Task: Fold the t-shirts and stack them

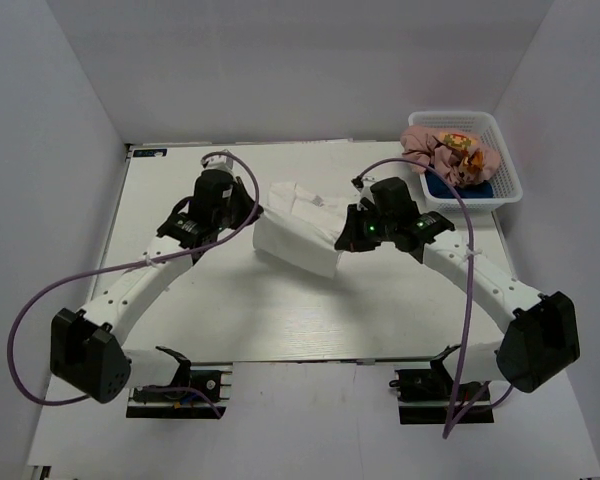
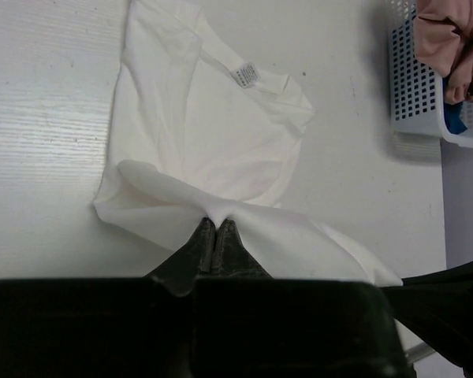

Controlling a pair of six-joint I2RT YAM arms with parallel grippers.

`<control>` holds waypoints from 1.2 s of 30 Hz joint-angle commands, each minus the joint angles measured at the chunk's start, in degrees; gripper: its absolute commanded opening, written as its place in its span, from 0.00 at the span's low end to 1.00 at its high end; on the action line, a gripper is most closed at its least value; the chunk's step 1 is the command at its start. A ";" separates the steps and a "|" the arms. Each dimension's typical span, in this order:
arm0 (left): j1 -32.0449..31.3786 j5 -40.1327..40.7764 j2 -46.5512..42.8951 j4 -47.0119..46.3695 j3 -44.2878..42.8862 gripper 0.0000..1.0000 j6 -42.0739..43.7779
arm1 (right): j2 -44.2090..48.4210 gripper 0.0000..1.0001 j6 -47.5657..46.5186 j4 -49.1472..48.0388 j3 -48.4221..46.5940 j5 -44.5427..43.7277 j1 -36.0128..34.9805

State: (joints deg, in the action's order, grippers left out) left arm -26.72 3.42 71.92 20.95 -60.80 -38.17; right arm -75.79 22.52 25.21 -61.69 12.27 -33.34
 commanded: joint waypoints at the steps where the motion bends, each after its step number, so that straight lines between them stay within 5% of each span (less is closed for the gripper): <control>1: 0.44 3.35 4.34 -2.84 -4.32 0.00 2.40 | -1.73 0.00 -2.04 -1.39 -1.85 5.29 3.19; 25: 4.31 1.68 41.53 -7.33 -32.62 0.00 7.50 | -26.50 0.00 -1.07 -9.83 -17.48 11.55 17.52; 26: 4.31 2.29 42.76 -6.80 -33.85 0.00 7.50 | -28.52 0.09 -1.17 -9.57 -19.59 10.94 17.96; 27: 4.31 2.29 44.08 -5.15 -37.00 0.07 7.50 | -30.71 0.12 -1.51 -8.78 -20.48 10.58 18.31; 28: 4.31 2.29 47.23 -3.82 -39.12 0.30 7.50 | -31.69 0.20 -1.52 -8.34 -21.62 10.58 18.57; 29: 4.83 2.29 48.91 -2.42 -41.31 0.64 8.02 | -33.35 0.88 -1.43 -8.08 -24.59 10.58 18.75; 30: 4.84 1.77 50.41 0.29 -46.03 0.99 9.16 | -34.59 0.90 -2.13 -7.20 -25.40 10.84 18.93; 33: 4.84 1.76 53.68 4.62 -51.52 1.00 10.49 | -34.87 0.90 -3.26 -7.37 -27.61 11.11 18.67; 36: 4.84 -2.34 51.32 2.97 -46.47 1.00 12.76 | -33.03 0.90 -3.80 -7.89 -26.12 9.09 18.84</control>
State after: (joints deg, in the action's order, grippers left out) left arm -22.13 4.38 127.52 21.91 -108.97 -28.38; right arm -111.59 20.49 17.04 -86.41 22.37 -14.44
